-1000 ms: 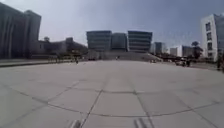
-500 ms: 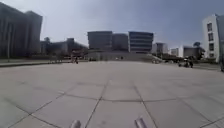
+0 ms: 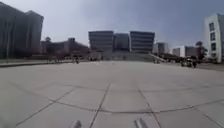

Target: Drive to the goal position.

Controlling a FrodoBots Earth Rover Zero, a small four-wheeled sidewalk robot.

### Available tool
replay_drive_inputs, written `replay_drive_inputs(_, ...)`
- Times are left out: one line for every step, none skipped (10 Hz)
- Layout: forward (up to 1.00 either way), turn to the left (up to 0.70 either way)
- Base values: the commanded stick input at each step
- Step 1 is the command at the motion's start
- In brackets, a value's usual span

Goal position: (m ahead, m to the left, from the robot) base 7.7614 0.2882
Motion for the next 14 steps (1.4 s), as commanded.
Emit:
replay_drive_inputs(0.7,0.01)
replay_drive_inputs(0.7,0.01)
replay_drive_inputs(0.7,0.01)
replay_drive_inputs(0.7,0.01)
replay_drive_inputs(0.7,0.01)
replay_drive_inputs(0.7,0.01)
replay_drive_inputs(0.7,0.01)
replay_drive_inputs(0.7,0.01)
replay_drive_inputs(0.7,0.01)
replay_drive_inputs(0.7,0.01)
replay_drive_inputs(0.7,0.01)
replay_drive_inputs(0.7,0.01)
replay_drive_inputs(0.7,0.01)
replay_drive_inputs(0.7,0.01)
